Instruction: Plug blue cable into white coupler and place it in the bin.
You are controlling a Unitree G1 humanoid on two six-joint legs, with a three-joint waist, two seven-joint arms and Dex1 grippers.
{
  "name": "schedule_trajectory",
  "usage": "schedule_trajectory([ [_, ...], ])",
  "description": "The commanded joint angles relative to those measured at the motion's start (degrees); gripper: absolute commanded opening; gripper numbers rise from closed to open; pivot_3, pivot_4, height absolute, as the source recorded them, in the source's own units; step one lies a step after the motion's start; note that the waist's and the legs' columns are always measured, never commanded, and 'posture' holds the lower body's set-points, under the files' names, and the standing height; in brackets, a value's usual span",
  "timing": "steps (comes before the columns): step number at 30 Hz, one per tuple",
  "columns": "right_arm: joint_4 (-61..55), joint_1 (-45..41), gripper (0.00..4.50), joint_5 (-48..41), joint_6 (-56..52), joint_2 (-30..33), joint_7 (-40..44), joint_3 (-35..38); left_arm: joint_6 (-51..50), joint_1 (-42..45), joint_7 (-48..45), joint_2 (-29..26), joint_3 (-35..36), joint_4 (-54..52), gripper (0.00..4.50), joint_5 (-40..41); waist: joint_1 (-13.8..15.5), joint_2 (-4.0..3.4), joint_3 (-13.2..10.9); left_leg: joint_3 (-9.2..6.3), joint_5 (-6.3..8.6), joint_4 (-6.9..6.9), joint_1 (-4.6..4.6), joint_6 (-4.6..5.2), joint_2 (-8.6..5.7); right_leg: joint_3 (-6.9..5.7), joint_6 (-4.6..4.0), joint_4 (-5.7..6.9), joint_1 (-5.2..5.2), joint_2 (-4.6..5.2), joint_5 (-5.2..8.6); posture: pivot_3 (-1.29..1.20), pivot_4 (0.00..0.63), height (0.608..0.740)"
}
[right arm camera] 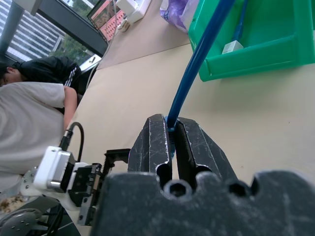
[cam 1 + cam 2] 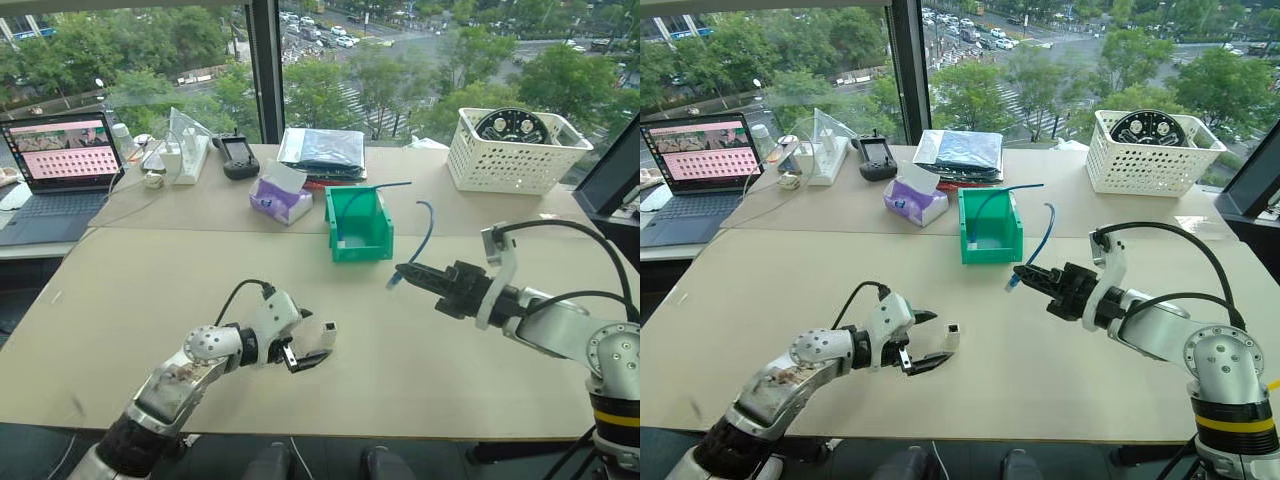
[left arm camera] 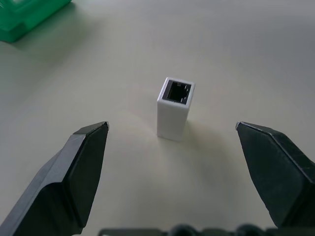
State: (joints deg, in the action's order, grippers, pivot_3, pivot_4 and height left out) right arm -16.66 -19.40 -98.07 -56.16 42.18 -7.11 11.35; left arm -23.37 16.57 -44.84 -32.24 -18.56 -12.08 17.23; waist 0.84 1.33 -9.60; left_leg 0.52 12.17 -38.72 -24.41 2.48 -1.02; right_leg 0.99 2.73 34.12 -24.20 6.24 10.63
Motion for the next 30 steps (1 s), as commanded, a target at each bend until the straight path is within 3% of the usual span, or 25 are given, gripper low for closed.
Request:
schedule_trajectory([
  [1,-2.34,0.13,0.0,-1.6,1.89,0.56,-0.78,2.76,6.45,2.67,-4.31,1.47,-0.82,4.09,4.47,-1.99,-0.09,0.0,0.0,0.0,0.0,-0.01,-0.02,0.0,-0.01,0.0,0.01,0.0,-0.01,0.01,0.0,0.0,0.15,0.74],
  [12,-3.37,1.18,0.0,-2.29,2.71,0.67,-2.1,3.28,12.05,5.69,-9.23,6.22,-1.82,13.64,4.47,-5.87,-0.21,0.0,0.0,0.01,0.03,0.0,-0.03,0.05,0.0,0.0,0.36,0.0,-0.03,0.04,-0.2,0.0,0.15,0.74],
  [16,-3.62,1.51,0.0,-2.55,2.8,0.94,-2.26,3.53,13.15,5.96,-9.93,7.38,-1.49,15.12,3.51,-6.65,-0.2,0.0,0.0,0.01,0.03,-0.01,-0.03,0.05,-0.01,0.0,0.37,0.0,0.0,0.04,-0.21,0.0,0.15,0.74],
  [17,-3.66,1.51,0.0,-2.56,2.85,0.95,-2.31,3.53,13.29,6.11,-10.02,7.51,-1.29,15.44,3.03,-6.83,-0.2,0.0,0.0,0.01,0.03,-0.01,-0.03,0.05,-0.01,0.0,0.37,0.0,-0.01,0.05,-0.21,0.0,0.15,0.74],
  [19,-3.73,1.57,0.0,-2.52,2.88,1.0,-2.34,3.56,13.59,6.38,-10.17,7.77,-0.84,16.06,2.56,-7.04,-0.2,0.0,0.0,0.01,0.03,-0.01,-0.04,0.05,-0.01,0.0,0.38,0.0,-0.01,0.05,-0.21,0.0,0.15,0.74],
  [20,-3.7,1.51,0.0,-2.45,2.89,0.97,-2.32,3.53,13.69,6.45,-10.35,7.84,-0.65,16.28,2.04,-7.06,-0.2,0.0,0.0,0.01,0.03,-0.02,-0.04,0.05,-0.01,0.0,0.38,0.0,-0.01,0.05,-0.21,0.0,0.15,0.74],
  [25,-3.32,1.04,0.0,-2.07,2.84,0.84,-1.92,3.2,13.51,6.42,-11.28,7.79,0.68,16.44,0.46,-6.0,-0.21,0.0,0.0,0.0,0.03,-0.02,-0.03,0.05,0.0,0.0,0.38,0.01,-0.01,0.05,-0.22,0.0,0.15,0.74],
  [30,-2.39,0.47,0.0,-1.29,2.6,0.55,-0.73,2.76,12.07,5.54,-15.25,5.11,6.62,14.3,0.47,0.04,-0.28,0.0,0.0,0.0,0.03,-0.02,-0.03,0.05,0.0,-0.01,0.38,0.02,-0.03,0.04,-0.22,0.0,0.15,0.74],
])
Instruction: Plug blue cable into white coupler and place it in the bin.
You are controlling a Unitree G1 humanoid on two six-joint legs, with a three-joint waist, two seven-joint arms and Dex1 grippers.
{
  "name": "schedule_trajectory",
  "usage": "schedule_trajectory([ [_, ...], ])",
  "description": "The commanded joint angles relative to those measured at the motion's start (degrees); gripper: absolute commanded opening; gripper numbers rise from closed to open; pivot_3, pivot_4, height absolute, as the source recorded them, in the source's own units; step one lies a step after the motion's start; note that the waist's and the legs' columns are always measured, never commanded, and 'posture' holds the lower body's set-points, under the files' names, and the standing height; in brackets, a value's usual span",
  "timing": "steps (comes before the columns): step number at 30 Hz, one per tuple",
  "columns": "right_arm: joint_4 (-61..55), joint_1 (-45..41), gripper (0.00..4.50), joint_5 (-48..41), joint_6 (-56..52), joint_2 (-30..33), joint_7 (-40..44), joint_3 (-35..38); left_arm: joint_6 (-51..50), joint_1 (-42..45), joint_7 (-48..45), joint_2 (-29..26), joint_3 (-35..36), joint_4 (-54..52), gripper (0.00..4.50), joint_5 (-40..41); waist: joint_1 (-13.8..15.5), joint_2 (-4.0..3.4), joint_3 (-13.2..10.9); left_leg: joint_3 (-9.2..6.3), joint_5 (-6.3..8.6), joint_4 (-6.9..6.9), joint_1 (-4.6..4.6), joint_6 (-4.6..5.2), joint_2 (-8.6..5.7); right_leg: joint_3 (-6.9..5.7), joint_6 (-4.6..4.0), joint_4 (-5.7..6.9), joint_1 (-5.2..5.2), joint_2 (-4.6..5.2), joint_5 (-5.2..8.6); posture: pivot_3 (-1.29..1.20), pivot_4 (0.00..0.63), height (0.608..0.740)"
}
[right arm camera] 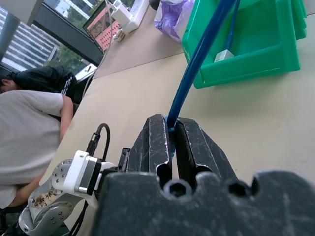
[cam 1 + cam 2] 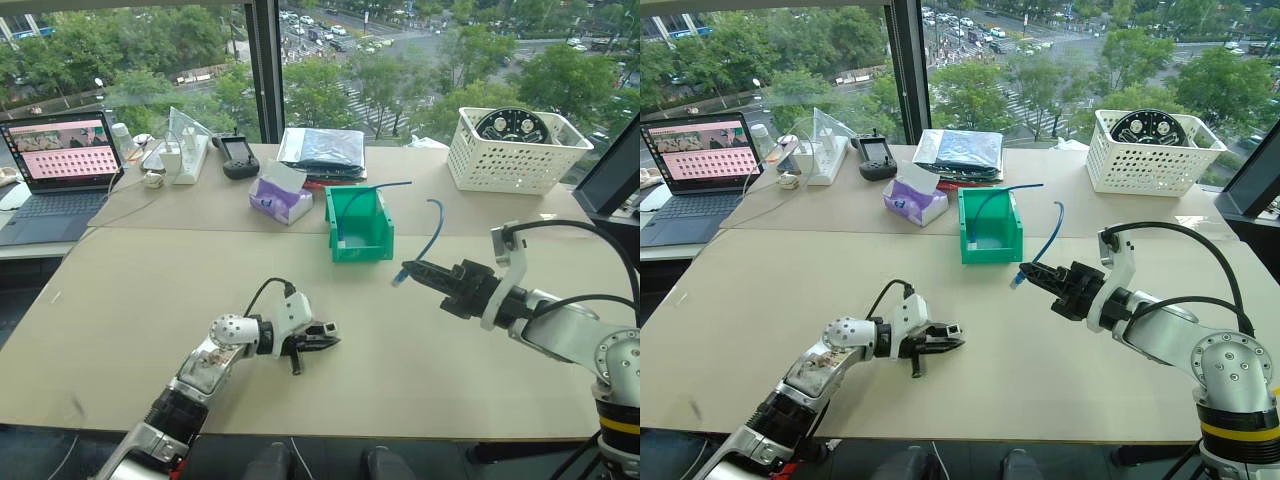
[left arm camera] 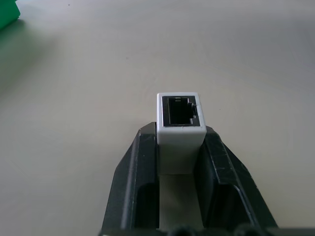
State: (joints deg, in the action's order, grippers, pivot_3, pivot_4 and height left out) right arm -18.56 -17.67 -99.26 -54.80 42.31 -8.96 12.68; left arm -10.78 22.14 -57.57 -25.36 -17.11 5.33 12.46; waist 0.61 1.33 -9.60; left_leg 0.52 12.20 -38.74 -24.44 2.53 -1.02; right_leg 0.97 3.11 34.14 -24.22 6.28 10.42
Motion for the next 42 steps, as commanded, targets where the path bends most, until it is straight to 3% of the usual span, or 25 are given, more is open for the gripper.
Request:
schedule_trajectory([
  [1,-0.02,-1.67,0.0,0.39,1.13,0.1,1.68,0.98,-0.23,-0.76,-3.56,-3.63,7.84,-3.63,0.47,6.41,-0.15,0.0,0.0,0.0,0.0,0.0,0.0,0.0,0.01,0.0,0.0,0.0,-0.01,0.0,0.0,0.0,0.15,0.74],
  [9,4.01,-5.68,0.0,4.61,0.02,-2.84,6.18,-2.27,9.45,-8.7,-10.83,-12.85,20.59,-2.87,0.47,10.68,-1.16,-0.01,0.0,0.0,0.0,0.08,0.05,0.0,0.05,-0.02,-0.02,0.02,-0.03,-0.01,0.01,0.0,0.15,0.74],
  [13,6.46,-8.41,0.0,7.26,-0.89,-4.2,8.8,-3.56,16.9,-9.92,-15.91,-14.83,21.82,2.89,0.47,9.44,-0.76,-0.01,0.0,0.02,0.0,0.07,0.05,0.0,0.01,-0.04,-0.28,0.0,-0.03,0.08,0.15,0.0,0.15,0.74],
  [18,8.25,-10.24,0.0,9.26,-1.81,-4.56,10.86,-3.71,22.13,-5.51,-19.26,-15.96,21.78,14.23,0.47,7.68,-0.33,0.0,0.0,0.03,0.0,0.03,0.04,0.0,-0.01,-0.1,-0.24,0.0,-0.03,0.12,0.12,0.0,0.15,0.74],
  [31,6.66,-9.07,0.0,9.17,-2.68,-4.15,9.98,-1.51,35.05,11.98,-27.5,-12.1,16.75,43.97,0.47,0.09,-0.1,0.01,0.0,0.03,0.0,0.01,0.01,0.01,-0.03,-0.16,0.03,0.04,-0.03,0.12,-0.05,0.0,0.15,0.74],
  [40,5.56,-8.05,0.0,8.46,-2.99,-3.8,8.56,0.33,39.38,17.94,-27.82,-9.6,15.57,54.3,0.47,-4.27,-0.15,0.02,0.0,0.02,0.0,0.0,-0.01,0.01,-0.02,-0.16,0.07,0.04,-0.03,0.12,-0.08,0.0,0.15,0.74],
  [42,5.42,-7.99,0.0,8.37,-2.95,-3.86,8.26,0.47,39.05,18.52,-27.83,-9.69,15.8,55.34,1.49,-4.64,-0.16,0.02,0.0,0.02,0.0,0.0,0.0,0.01,-0.03,-0.16,0.07,0.05,-0.03,0.12,-0.08,0.0,0.15,0.74],
])
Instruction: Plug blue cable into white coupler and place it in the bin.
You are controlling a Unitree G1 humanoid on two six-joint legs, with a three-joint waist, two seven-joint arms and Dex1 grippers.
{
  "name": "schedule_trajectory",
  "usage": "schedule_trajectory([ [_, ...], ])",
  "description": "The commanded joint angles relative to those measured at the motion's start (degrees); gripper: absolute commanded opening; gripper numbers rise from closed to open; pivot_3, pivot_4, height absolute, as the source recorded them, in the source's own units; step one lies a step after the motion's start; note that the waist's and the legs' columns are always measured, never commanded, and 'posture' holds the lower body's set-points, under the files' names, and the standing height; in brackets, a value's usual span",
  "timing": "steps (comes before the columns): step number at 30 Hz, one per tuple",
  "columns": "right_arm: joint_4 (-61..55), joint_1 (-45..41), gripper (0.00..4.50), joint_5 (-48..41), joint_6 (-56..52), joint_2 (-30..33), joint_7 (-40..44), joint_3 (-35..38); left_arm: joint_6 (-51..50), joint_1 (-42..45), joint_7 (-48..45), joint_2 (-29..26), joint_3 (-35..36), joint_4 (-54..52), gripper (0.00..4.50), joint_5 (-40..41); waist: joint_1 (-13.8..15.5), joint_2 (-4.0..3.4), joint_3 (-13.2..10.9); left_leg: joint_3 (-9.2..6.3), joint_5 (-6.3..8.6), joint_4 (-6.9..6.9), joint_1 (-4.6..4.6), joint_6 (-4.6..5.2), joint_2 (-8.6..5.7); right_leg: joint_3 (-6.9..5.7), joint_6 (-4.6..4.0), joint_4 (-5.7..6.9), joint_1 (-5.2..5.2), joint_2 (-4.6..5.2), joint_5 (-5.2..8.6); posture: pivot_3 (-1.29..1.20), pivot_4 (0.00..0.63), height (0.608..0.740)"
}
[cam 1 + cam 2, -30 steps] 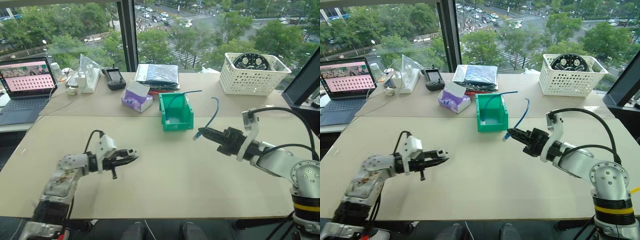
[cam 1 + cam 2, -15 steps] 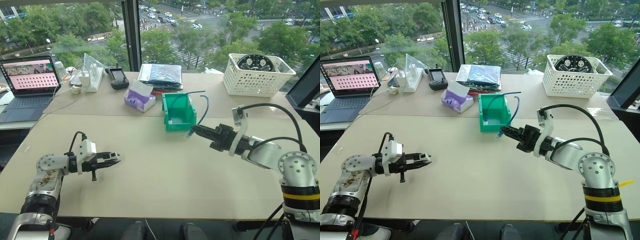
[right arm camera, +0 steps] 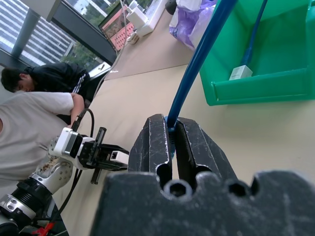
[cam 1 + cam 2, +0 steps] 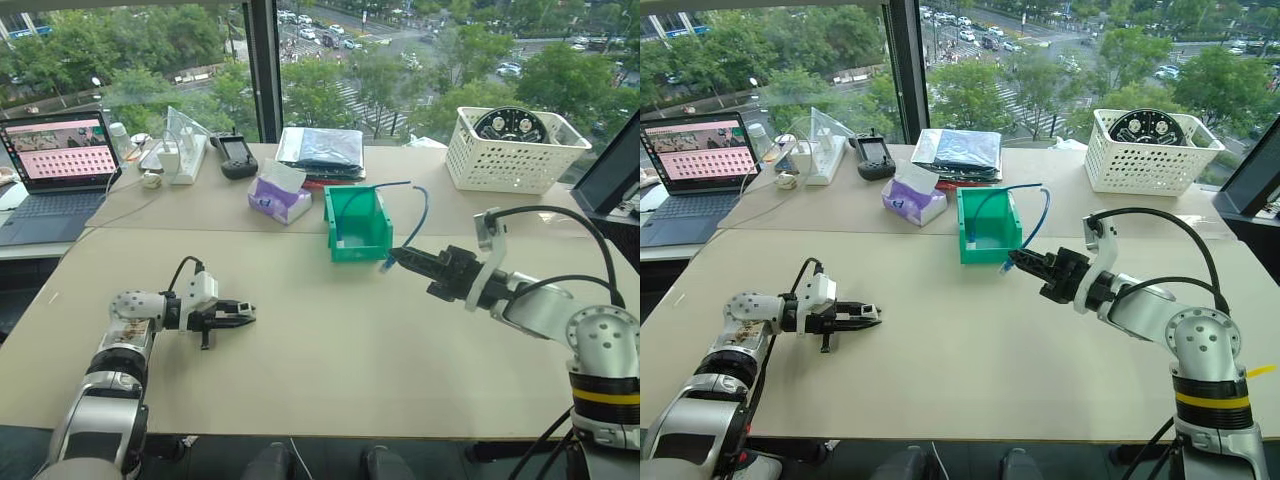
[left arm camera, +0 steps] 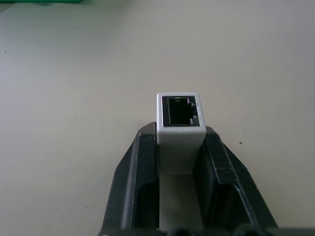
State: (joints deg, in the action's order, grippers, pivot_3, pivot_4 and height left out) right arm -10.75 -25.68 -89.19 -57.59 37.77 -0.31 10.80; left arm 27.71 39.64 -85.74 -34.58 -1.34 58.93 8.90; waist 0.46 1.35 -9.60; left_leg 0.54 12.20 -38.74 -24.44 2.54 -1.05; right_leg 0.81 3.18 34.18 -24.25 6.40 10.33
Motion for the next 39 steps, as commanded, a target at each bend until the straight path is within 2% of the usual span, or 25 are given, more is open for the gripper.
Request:
schedule_trajectory([
  [1,-2.37,-0.03,0.0,-1.66,-0.17,0.65,-0.48,2.35,0.36,1.25,0.3,-0.78,0.22,2.18,1.85,-1.24,-0.02,0.0,0.0,0.0,0.0,0.0,0.0,0.0,0.0,0.0,0.0,0.0,0.0,0.0,0.0,0.0,0.15,0.74],
  [2,-2.35,-0.06,0.0,-1.64,-0.19,0.61,-0.56,2.35,0.25,1.41,0.29,-1.0,0.35,2.5,2.04,-1.38,-0.03,0.0,0.0,0.0,0.0,-0.01,0.0,0.0,0.01,0.0,0.0,0.0,0.0,0.0,0.0,0.0,0.15,0.74],
  [5,-2.25,-0.22,0.0,-1.6,-0.29,0.45,-0.65,2.22,0.05,1.25,0.02,-1.88,0.96,2.65,3.31,-1.22,-0.15,0.0,0.0,0.0,0.0,-0.01,0.0,0.0,0.0,0.0,0.01,0.0,0.0,0.0,-0.01,0.0,0.15,0.74],
  [8,-1.95,-0.55,0.0,-1.41,-0.37,0.2,-0.53,1.92,-0.06,0.45,0.08,-3.02,1.64,2.12,4.32,-0.85,-0.36,0.0,0.0,0.0,0.0,0.0,0.0,0.01,0.01,0.0,0.01,0.0,-0.01,0.0,-0.01,0.0,0.15,0.74],
  [9,-1.88,-0.64,0.0,-1.35,-0.41,0.13,-0.44,1.81,-0.32,-0.04,-0.04,-3.45,2.02,1.56,4.47,-0.48,-0.45,0.0,0.0,0.0,0.0,0.0,0.0,0.01,0.01,0.0,0.01,0.0,-0.01,0.0,-0.01,0.0,0.15,0.74],
  [14,-1.21,-1.41,0.0,-0.96,-0.64,-0.32,0.12,1.17,-6.38,-4.65,-3.58,-6.42,6.56,-5.64,4.47,5.88,-1.18,0.0,0.0,-0.01,0.01,0.01,0.0,0.01,0.03,0.01,0.0,0.01,-0.02,0.01,-0.01,0.0,0.15,0.74],
  [18,0.04,-2.47,0.0,-0.13,-1.11,-0.93,1.4,0.41,-14.4,-14.13,-5.25,-11.4,10.05,-18.28,4.47,10.67,-1.62,0.0,0.0,-0.03,0.01,0.04,0.0,0.0,0.09,0.02,-0.03,0.01,-0.08,0.01,-0.02,0.0,0.15,0.74],
  [22,1.98,-4.29,0.0,1.64,-1.52,-1.89,3.34,-0.8,-29.36,-29.47,-3.11,-16.97,14.91,-34.96,4.47,16.42,-1.88,-0.02,-0.01,-0.04,0.01,0.14,0.02,0.0,0.11,0.06,-0.06,0.0,-0.12,0.06,-0.01,0.0,0.15,0.74],
  [24,2.96,-5.17,0.0,2.63,-1.9,-2.48,4.51,-1.34,-37.1,-38.05,0.2,-17.58,18.6,-44.96,4.47,20.45,-1.98,-0.01,-0.01,-0.04,0.02,0.25,0.07,-0.01,0.13,0.1,-0.06,-0.08,-0.12,0.14,-0.01,0.0,0.15,0.74],
  [25,3.41,-5.58,0.0,3.21,-2.11,-2.81,5.11,-1.57,-39.59,-41.85,3.03,-16.75,20.51,-49.73,4.47,21.97,-2.03,-0.02,-0.01,-0.04,0.02,0.32,0.07,-0.01,0.12,0.11,-0.07,-0.09,-0.14,0.18,0.0,0.0,0.15,0.74],
  [27,4.44,-6.61,0.0,4.8,-2.49,-3.43,6.81,-2.15,-46.78,-53.8,14.2,-10.74,25.93,-66.14,4.47,27.95,-1.82,-0.02,-0.01,-0.09,0.02,0.4,0.08,-0.02,0.13,0.11,-0.08,-0.1,-0.17,0.29,0.01,0.0,0.15,0.74],
  [29,5.25,-7.34,0.0,6.03,-2.69,-3.86,8.03,-2.18,-59.09,-64.21,26.56,-6.36,27.94,-81.36,4.47,35.6,-1.76,-0.02,-0.01,-0.08,0.04,0.51,0.09,-0.05,0.11,0.12,-0.07,-0.15,-0.21,0.7,0.02,0.0,0.15,0.74],
  [32,5.93,-7.69,0.0,7.48,-2.81,-4.63,9.19,-1.98,-59.31,-72.63,39.31,2.03,27.0,-96.47,4.47,33.39,-1.1,0.02,-0.02,-0.11,0.04,0.54,0.04,-0.04,0.0,0.0,0.02,-0.13,-0.21,0.81,0.06,0.0,0.15,0.74],
  [33,6.02,-7.63,0.0,8.11,-2.88,-4.97,9.68,-2.14,-59.08,-74.17,44.64,4.88,25.31,-100.24,4.47,29.96,-0.74,0.02,-0.02,-0.1,0.04,0.53,0.07,-0.04,-0.03,-0.02,0.01,-0.12,-0.15,0.58,0.07,0.0,0.15,0.74],
  [36,5.75,-7.83,0.0,9.58,-3.25,-6.18,11.21,-2.88,-61.88,-73.41,58.18,9.83,20.54,-103.71,4.47,21.69,0.1,-0.01,0.0,-0.06,-0.03,0.52,0.17,-0.13,0.0,-0.07,-0.41,-0.11,-0.01,0.31,0.29,0.0,0.15,0.74],
  [39,6.21,-8.54,0.0,11.02,-3.26,-7.47,11.97,-2.89,-63.34,-71.25,65.35,10.32,15.62,-104.46,4.47,13.61,0.08,0.0,0.0,-0.01,-0.16,0.5,0.23,-0.14,0.05,-0.03,-0.21,-0.09,0.02,0.03,0.41,0.0,0.15,0.74],
])
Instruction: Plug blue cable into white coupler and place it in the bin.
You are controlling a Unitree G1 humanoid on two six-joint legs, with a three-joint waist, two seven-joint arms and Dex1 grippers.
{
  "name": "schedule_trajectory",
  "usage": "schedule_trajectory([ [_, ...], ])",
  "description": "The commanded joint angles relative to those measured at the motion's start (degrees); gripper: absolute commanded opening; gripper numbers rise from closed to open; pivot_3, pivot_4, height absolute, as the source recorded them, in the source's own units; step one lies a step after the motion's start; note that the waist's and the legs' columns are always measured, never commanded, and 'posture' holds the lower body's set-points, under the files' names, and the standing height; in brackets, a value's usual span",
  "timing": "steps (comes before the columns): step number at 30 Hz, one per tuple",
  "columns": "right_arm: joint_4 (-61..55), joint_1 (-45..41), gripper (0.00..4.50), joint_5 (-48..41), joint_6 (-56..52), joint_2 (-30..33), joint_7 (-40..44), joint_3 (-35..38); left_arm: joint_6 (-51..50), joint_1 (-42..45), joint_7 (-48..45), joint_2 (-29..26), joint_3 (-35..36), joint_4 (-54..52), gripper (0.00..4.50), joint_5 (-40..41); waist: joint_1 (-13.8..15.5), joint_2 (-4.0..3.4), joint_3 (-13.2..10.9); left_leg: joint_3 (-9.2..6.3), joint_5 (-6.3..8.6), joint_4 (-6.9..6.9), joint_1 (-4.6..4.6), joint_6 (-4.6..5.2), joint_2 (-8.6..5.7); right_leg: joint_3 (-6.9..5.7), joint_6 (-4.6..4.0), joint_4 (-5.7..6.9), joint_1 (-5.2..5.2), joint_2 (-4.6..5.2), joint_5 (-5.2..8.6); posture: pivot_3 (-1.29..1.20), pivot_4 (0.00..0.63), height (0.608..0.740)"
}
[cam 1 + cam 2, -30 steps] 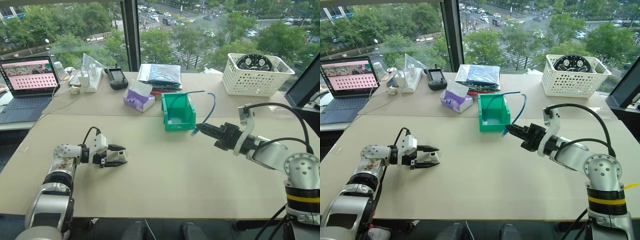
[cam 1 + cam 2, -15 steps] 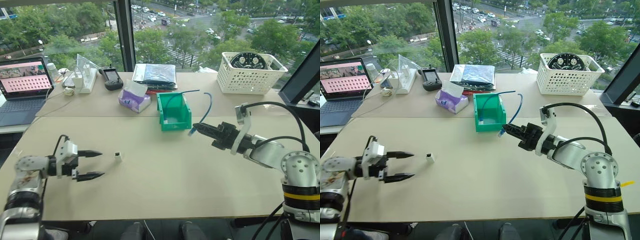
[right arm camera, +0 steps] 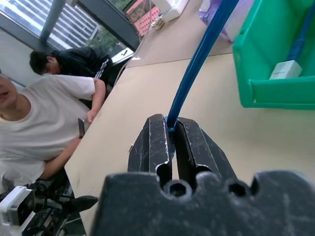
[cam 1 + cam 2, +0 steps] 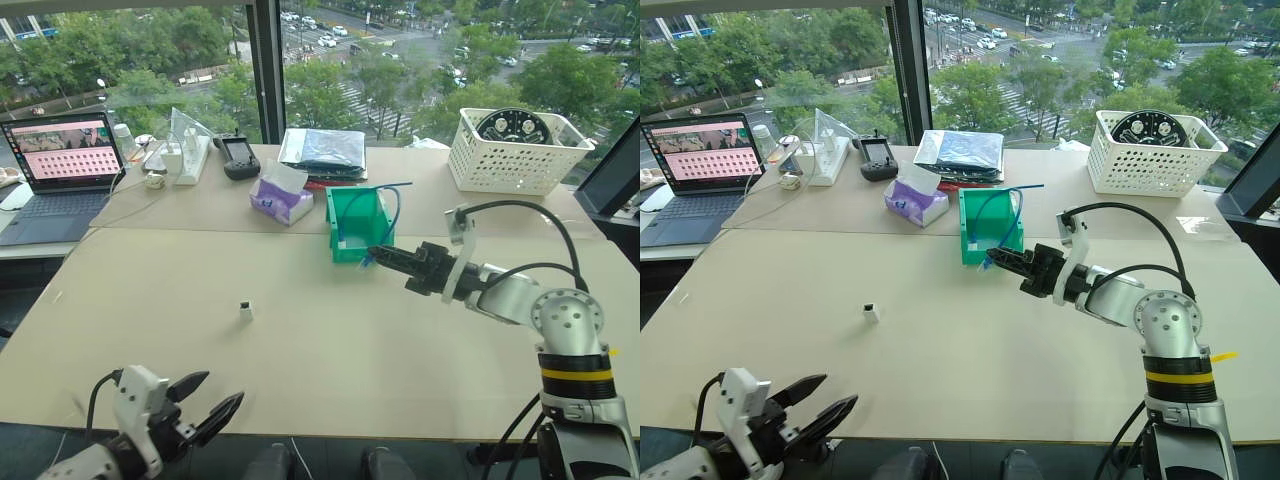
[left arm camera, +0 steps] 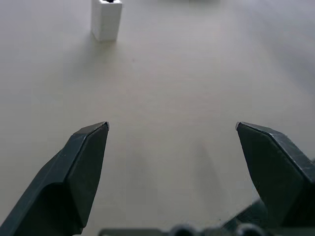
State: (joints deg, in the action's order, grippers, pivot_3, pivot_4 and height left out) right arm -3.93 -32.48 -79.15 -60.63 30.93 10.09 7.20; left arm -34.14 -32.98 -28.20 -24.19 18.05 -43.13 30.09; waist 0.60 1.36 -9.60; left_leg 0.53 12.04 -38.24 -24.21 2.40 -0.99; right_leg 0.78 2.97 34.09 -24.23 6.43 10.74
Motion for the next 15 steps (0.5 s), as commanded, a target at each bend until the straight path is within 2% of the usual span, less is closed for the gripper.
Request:
schedule_trajectory([
  [1,-0.27,-2.01,0.0,1.65,-0.23,-0.85,1.94,0.74,-3.68,3.12,9.93,0.29,-5.35,-2.2,4.47,-8.33,-0.14,0.0,0.0,-0.01,-0.05,-0.01,0.01,0.04,0.01,0.0,0.0,0.02,-0.01,-0.06,-0.01,0.0,0.15,0.74],
  [7,-0.29,-2.29,0.0,3.78,-0.22,-1.72,2.97,1.87,-7.87,13.06,16.33,1.02,-13.9,3.78,4.47,-15.26,-0.03,-0.06,0.04,-0.01,-0.08,-0.02,0.08,0.07,0.0,0.02,0.04,0.1,0.01,-0.15,-0.17,0.0,0.15,0.74],
  [12,-2.23,-0.82,0.0,3.96,-0.17,-2.1,1.85,3.37,-8.82,20.91,19.24,3.73,-15.98,12.31,4.47,-17.66,0.39,-0.32,0.19,-0.04,-0.09,-0.02,0.07,0.08,-0.05,0.0,-0.05,0.07,0.05,-0.11,-0.41,0.0,0.15,0.74],
  [15,-3.69,0.33,0.0,3.39,-0.14,-2.29,0.58,4.53,-9.26,23.38,18.31,4.65,-16.93,13.6,4.47,-17.15,0.31,-0.31,0.21,-0.03,-0.11,-0.05,0.11,0.1,-0.02,0.01,0.21,0.07,0.09,-0.13,-0.21,0.0,0.15,0.74],
])
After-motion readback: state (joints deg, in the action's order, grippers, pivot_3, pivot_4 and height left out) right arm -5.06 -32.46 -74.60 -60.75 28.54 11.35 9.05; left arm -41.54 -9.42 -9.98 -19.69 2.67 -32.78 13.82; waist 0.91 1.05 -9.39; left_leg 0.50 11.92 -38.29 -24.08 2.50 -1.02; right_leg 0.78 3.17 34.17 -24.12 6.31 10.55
